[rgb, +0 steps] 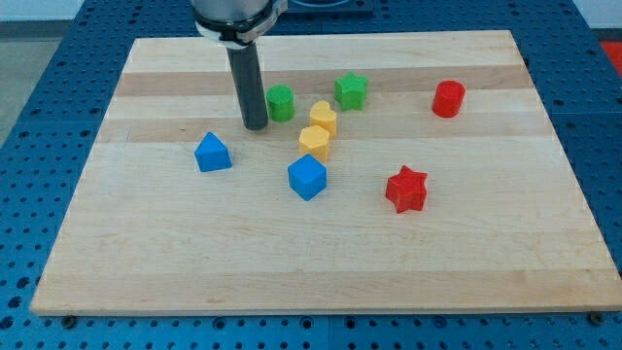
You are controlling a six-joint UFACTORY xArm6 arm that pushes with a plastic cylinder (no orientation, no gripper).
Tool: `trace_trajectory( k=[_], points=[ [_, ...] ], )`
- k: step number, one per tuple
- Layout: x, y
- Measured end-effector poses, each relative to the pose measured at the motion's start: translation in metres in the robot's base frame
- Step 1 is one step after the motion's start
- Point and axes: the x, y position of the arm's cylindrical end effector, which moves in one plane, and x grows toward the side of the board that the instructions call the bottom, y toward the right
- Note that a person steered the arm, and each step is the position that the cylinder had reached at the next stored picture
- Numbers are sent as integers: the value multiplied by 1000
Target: Push the green circle parallel to the green star
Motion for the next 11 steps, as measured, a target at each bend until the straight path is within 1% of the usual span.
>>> trace_trajectory(
  k=[1, 3, 6, 8, 9, 11],
  points=[
    [-5, 14],
    [-19, 16],
    [-20, 0],
    [-49, -6],
    [-52, -6],
    [-52, 19]
  ],
)
